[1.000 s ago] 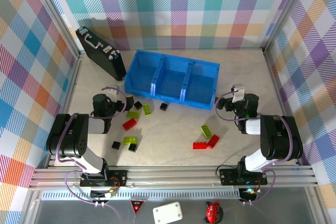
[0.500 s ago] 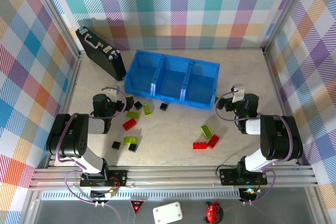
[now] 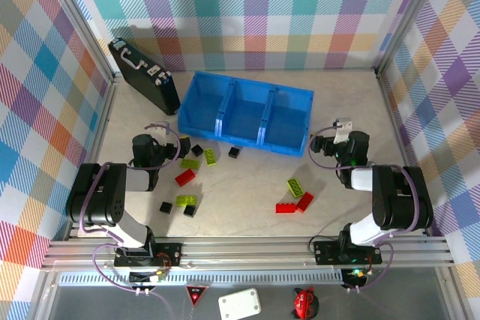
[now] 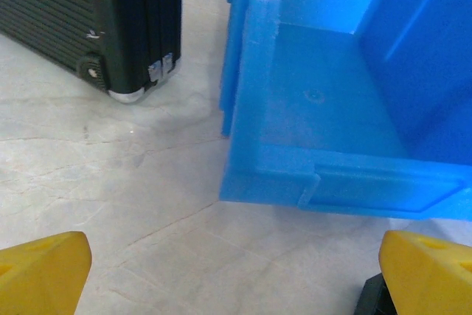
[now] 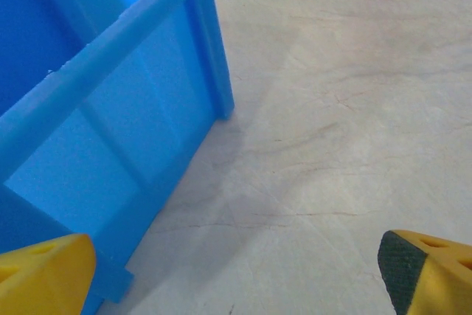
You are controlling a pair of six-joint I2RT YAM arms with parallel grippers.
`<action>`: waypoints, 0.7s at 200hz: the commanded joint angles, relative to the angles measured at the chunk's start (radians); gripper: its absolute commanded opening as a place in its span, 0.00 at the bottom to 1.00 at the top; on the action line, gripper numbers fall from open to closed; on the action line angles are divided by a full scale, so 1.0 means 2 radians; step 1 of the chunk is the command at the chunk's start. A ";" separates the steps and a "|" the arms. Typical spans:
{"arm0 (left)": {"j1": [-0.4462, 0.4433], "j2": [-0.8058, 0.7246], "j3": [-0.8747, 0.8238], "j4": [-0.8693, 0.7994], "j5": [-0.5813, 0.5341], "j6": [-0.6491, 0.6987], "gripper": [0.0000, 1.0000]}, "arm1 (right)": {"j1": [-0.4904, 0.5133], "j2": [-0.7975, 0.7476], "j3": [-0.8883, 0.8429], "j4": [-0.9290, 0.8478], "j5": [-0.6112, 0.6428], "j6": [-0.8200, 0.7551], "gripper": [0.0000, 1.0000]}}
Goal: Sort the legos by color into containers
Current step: Move the container to the top-center of the table.
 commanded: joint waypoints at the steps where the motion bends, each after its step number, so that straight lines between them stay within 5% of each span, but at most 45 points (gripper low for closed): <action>1: 0.000 -0.032 0.003 -0.022 -0.020 -0.007 1.00 | 0.003 -0.044 0.031 -0.082 0.010 0.009 0.99; 78: -0.035 -0.102 0.065 -0.225 -0.122 -0.036 1.00 | 0.034 -0.151 0.107 -0.360 -0.009 0.067 0.94; 140: -0.049 -0.148 0.139 -0.428 -0.113 -0.092 1.00 | 0.076 -0.191 0.092 -0.450 -0.033 0.113 0.89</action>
